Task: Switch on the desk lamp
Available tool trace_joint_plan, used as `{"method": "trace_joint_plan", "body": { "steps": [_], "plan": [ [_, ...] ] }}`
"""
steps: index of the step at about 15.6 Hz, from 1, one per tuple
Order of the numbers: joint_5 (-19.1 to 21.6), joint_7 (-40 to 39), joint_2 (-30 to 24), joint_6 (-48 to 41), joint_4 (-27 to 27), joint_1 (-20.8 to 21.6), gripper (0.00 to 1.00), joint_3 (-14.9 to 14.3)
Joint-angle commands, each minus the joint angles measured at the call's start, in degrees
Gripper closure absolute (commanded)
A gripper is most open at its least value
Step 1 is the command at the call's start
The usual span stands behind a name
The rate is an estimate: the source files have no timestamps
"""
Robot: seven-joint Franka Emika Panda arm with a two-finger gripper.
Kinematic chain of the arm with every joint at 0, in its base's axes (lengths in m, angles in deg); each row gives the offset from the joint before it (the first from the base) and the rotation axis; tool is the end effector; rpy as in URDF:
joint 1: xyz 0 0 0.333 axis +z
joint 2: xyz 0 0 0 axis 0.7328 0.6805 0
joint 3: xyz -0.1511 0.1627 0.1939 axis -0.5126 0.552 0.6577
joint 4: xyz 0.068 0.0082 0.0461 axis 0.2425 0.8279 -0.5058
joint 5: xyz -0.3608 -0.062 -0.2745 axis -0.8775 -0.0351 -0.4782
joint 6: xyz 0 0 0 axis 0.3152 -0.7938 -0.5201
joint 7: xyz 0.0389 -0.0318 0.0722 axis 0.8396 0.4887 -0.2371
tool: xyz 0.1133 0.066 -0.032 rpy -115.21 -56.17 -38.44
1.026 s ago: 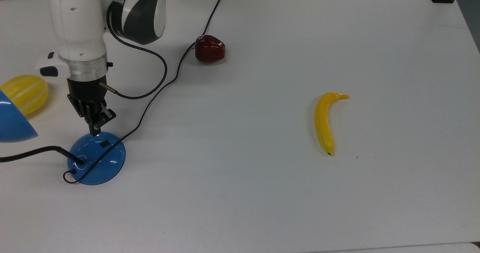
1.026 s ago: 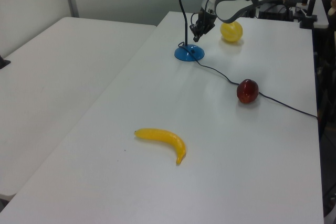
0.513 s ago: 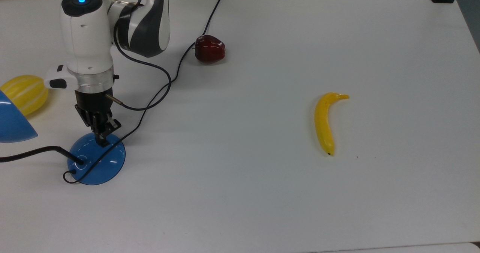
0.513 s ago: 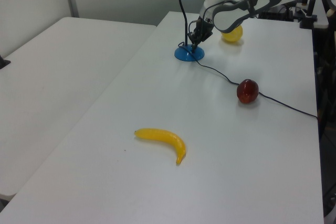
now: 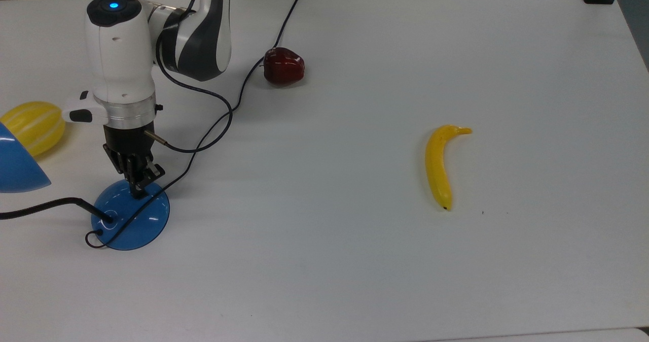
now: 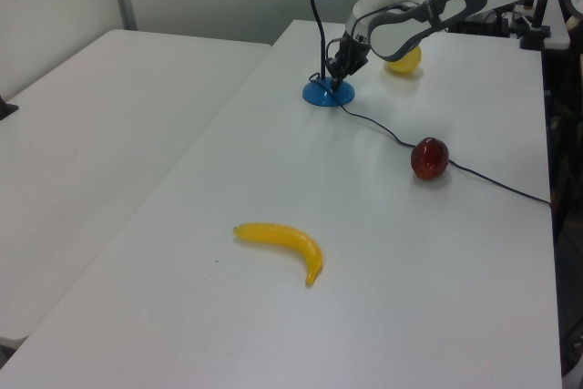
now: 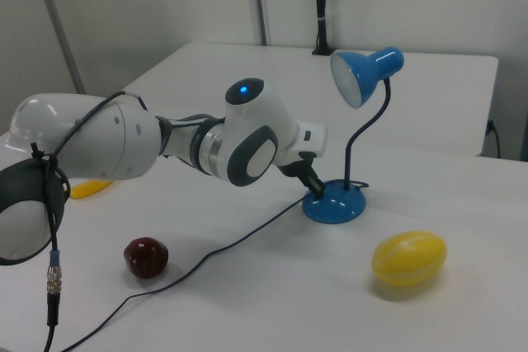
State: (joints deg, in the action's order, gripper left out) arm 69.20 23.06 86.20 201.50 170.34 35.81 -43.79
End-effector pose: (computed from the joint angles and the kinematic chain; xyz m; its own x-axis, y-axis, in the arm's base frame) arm 0.7829 -0.1757 0.2516 0.7417 -0.5072 0.4390 -0.5096 -0.8516 -0.1229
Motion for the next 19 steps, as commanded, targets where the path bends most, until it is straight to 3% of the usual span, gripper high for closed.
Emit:
{"method": "trace_joint_plan", "body": {
  "steps": [1,7,13,19],
  "plan": [
    [-0.7,1.8,2.6,0.8,-3.1,0.4,1.0,-0.8],
    [-0.7,2.0,3.7,0.6,-4.3,0.7,1.0,-1.9],
    [-0.7,1.7,-1.4,-1.5,-1.9,1.1,1.0,-1.8],
    [-0.4,-1.8,-12.7,-27.2,-1.0,4.6,1.0,-1.3]
  ]
}}
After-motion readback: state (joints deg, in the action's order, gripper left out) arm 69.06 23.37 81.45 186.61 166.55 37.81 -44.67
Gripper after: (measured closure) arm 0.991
